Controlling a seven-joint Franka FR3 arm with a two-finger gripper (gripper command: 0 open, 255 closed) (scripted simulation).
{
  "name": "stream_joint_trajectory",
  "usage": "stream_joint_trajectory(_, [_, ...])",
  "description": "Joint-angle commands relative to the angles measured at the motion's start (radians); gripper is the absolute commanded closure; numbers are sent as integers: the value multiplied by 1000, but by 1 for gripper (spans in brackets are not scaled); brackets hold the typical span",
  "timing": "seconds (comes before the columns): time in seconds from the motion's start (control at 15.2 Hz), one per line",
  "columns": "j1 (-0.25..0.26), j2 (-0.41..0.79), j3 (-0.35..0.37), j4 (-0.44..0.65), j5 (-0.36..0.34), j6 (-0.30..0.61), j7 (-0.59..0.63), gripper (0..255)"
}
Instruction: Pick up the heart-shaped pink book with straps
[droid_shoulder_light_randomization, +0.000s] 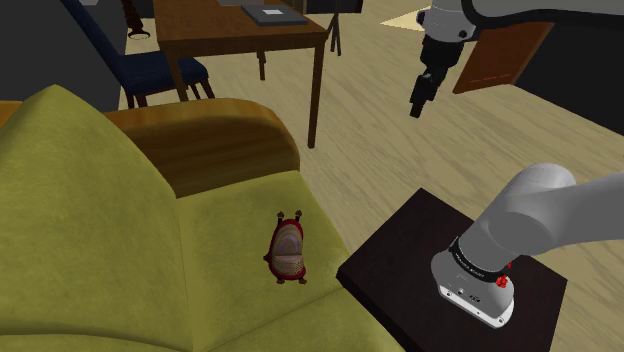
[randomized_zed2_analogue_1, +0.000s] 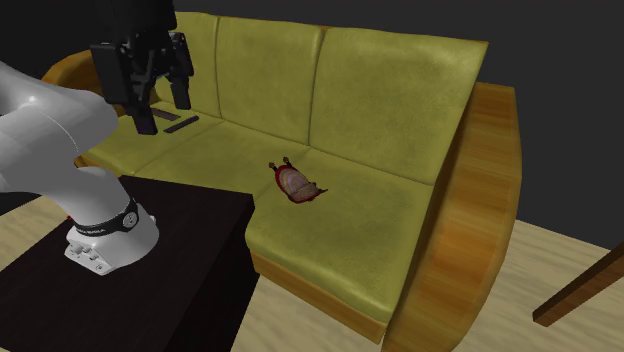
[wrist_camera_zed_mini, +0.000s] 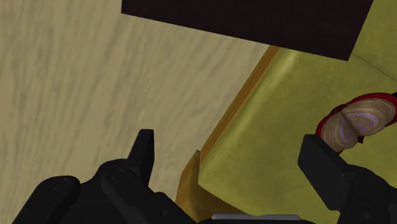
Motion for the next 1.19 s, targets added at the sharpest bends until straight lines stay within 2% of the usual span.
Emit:
stream_joint_trajectory(0.0, [0, 0, 0, 0, 0, 0, 0, 0])
stream_joint_trajectory(0.53, [81, 280, -158, -5, 112, 193, -276, 0])
stream_joint_trajectory(0.86, [142, 489, -227, 41, 228, 268, -476, 0])
stream_joint_trajectory(1.12, [182, 664, -255, 102, 342, 290, -645, 0])
